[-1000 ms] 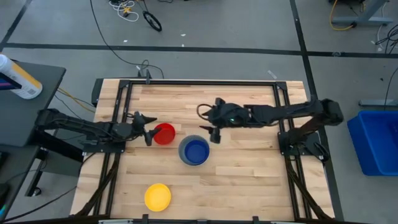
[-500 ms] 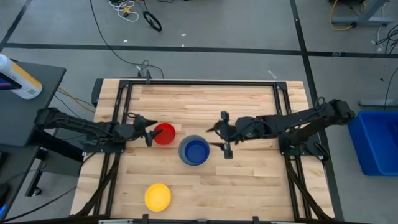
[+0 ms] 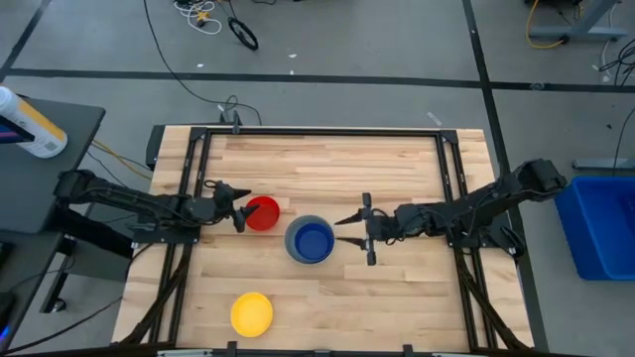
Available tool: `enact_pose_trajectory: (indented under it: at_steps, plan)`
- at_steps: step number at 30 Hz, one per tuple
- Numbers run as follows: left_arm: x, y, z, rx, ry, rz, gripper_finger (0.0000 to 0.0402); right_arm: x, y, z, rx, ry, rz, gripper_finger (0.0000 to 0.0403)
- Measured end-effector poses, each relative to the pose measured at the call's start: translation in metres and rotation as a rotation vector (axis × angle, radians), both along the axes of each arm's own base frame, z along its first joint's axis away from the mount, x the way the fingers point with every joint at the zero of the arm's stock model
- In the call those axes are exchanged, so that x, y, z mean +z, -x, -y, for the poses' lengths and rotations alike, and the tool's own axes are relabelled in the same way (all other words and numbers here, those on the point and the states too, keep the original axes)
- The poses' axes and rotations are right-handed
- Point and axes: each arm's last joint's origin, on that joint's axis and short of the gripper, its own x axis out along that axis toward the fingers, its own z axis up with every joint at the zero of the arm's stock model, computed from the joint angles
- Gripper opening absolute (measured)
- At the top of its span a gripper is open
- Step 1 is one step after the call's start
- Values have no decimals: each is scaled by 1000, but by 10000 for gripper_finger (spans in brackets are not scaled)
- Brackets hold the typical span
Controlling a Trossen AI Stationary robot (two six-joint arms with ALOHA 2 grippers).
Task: Nest bowls inside each other
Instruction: Stack the red bowl on the dark blue bowl
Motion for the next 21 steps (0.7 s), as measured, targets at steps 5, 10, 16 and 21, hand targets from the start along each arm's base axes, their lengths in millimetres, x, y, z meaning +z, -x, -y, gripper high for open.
enact_pose_trajectory:
  at_steps: [5, 10, 16, 21]
  plan:
    - [0, 0, 0, 1, -10, -1, 307, -29, 19, 7, -10, -54, 13, 175]
    - [1, 0, -1, 15, -21, -1, 307, -35, 27, 11, -75, -154, 65, 174]
    - [1, 0, -1, 21, -28, -3, 307, -34, 28, 11, -80, -15, 89, 168]
    - [1, 0, -1, 21, -30, -4, 307, -32, 35, 5, -61, 78, 101, 159]
